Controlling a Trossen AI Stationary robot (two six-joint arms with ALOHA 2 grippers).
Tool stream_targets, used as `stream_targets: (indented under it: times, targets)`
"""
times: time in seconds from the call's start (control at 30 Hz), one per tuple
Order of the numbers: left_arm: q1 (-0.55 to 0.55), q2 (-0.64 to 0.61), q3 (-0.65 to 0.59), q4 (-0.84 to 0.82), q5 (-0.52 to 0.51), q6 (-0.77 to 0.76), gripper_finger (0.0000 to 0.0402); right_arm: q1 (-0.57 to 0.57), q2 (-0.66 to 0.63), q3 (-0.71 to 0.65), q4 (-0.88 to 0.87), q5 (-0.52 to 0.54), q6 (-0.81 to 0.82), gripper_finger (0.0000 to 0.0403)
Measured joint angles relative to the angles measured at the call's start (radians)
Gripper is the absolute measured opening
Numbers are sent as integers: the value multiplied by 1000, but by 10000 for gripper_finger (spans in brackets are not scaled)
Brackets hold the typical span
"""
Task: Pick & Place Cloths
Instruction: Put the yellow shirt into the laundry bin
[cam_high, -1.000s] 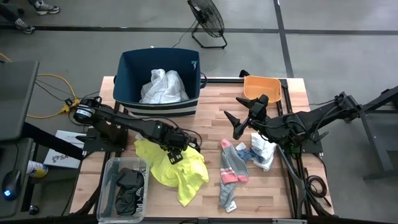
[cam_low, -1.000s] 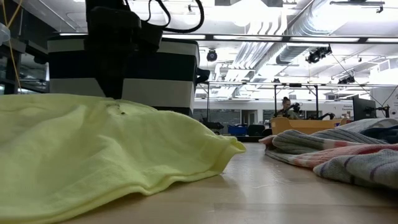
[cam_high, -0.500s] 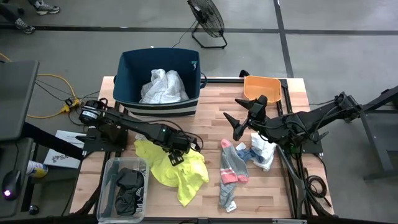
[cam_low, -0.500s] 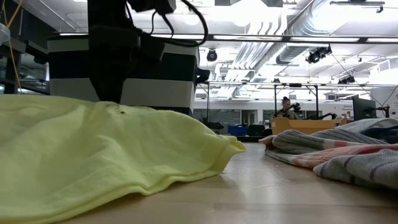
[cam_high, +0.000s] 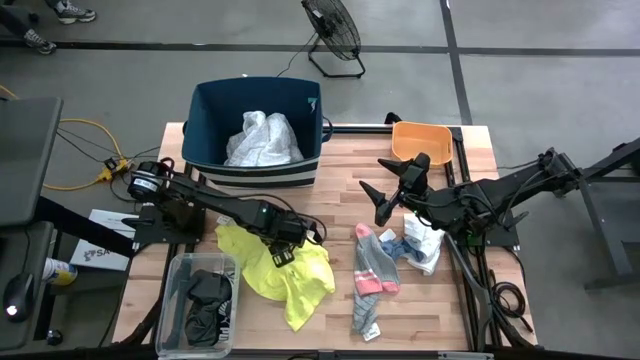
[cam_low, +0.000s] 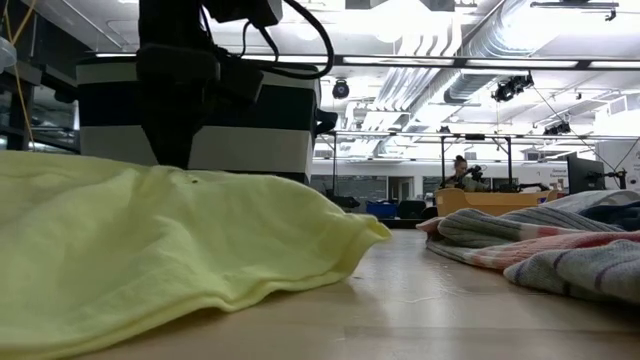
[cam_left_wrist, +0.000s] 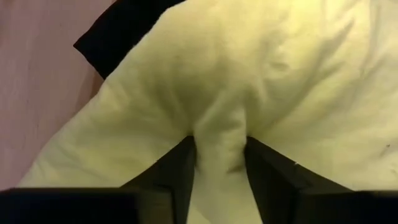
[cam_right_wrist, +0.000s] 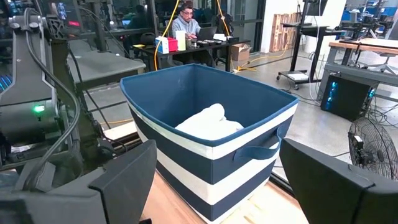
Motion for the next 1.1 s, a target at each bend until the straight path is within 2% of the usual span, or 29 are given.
stream_targets:
  times: [0.33, 0.6, 1.1]
  targets:
    - [0, 0, 0, -3, 0, 26, 9, 0, 0, 0, 0, 0, 0, 332]
    - [0, 0, 16, -42, -2, 59, 5, 0, 0, 0, 0, 0, 0, 332]
    - [-28, 0, 274, -259, -42, 219, 1, 0, 0, 0, -1, 0, -3, 332]
